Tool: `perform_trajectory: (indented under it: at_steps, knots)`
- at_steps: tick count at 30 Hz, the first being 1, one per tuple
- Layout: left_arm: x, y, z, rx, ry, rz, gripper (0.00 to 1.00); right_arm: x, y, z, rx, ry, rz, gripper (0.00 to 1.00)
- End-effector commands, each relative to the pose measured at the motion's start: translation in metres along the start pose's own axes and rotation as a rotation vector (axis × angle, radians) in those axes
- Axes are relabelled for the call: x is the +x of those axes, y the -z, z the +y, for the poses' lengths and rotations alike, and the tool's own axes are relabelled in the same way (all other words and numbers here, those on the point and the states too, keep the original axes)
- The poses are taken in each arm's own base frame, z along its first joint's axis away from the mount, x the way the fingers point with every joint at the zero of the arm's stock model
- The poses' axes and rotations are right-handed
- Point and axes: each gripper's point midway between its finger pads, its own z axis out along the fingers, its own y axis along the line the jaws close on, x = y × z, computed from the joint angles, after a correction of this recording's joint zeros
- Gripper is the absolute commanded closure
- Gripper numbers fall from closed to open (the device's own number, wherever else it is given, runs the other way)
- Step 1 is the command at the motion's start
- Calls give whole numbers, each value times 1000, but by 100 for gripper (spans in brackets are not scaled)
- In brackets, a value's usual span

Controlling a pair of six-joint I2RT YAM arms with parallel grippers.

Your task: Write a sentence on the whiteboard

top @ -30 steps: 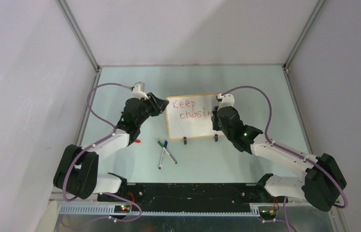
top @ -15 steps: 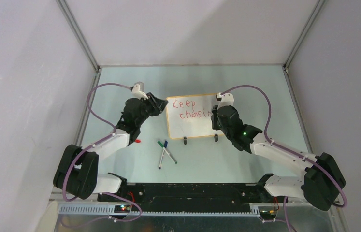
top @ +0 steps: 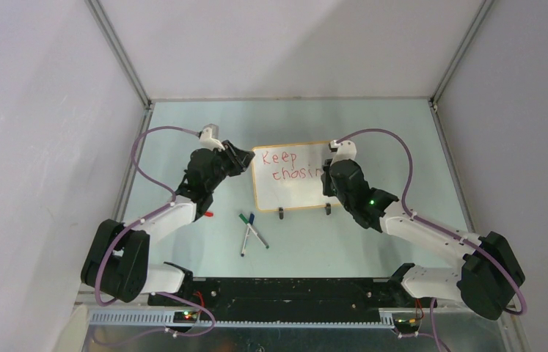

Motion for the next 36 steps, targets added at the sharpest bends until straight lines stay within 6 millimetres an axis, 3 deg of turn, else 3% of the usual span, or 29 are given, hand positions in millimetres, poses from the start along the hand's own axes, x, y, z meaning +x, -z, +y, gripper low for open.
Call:
perform_trajectory:
  at_steps: [1, 20, 36]
  knots:
    - [-11, 4, -2, 1, -6, -37, 69, -26, 1, -6, 41, -30, -65, 100]
    - [-9, 2, -3, 14, 1, -24, 70, -22, 4, -10, 47, -32, -44, 100]
    - [-9, 2, -2, 14, 3, -23, 70, -4, 5, -5, 33, -15, 22, 100]
